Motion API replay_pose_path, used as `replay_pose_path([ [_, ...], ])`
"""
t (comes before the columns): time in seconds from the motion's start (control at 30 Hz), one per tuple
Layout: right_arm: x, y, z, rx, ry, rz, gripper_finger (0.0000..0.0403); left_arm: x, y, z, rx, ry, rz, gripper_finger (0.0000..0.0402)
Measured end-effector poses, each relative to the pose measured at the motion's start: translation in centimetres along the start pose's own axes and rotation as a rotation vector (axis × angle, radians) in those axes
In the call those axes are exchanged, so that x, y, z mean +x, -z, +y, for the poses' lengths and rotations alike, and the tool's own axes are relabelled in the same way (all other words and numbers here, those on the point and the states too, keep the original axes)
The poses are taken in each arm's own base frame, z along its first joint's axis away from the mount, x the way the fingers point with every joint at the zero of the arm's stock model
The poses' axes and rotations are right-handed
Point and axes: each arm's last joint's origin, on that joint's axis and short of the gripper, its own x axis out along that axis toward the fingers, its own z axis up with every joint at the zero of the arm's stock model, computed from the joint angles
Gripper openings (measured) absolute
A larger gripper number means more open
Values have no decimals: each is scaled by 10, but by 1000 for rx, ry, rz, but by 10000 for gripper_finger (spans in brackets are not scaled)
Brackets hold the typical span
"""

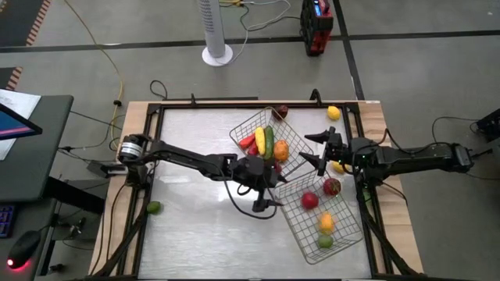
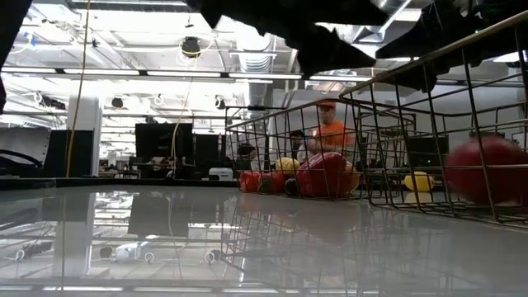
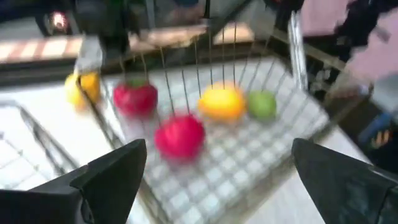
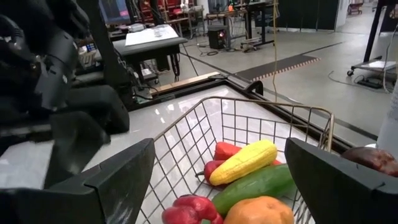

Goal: Sort produce into baskets
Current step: Put the lime into the right wire basket

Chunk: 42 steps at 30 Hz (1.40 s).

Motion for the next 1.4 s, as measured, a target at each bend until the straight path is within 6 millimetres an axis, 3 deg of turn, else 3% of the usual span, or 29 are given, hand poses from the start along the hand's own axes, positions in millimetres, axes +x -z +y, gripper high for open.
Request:
replay_pose_path([
  [0.23, 0, -4, 1, -49, -5, -35, 385, -48, 11, -26, -59, -151, 401, 356],
  [0.47, -1, -19, 2, -117, -5, -134, 385, -93, 50, -72, -282, -347, 939, 326],
  [0.7, 0, -24, -2, -148, 29, -149, 385, -122, 96, -101, -463, -596, 1273, 320],
  [1.0, 1, -27, -8, -151, 51, -166, 385, -137, 144, -110, -727, -532, 1590, 320],
  [1.4, 12, -19, -7, -149, 54, -103, 385, -154, 181, -111, -716, -348, 1809, 320],
])
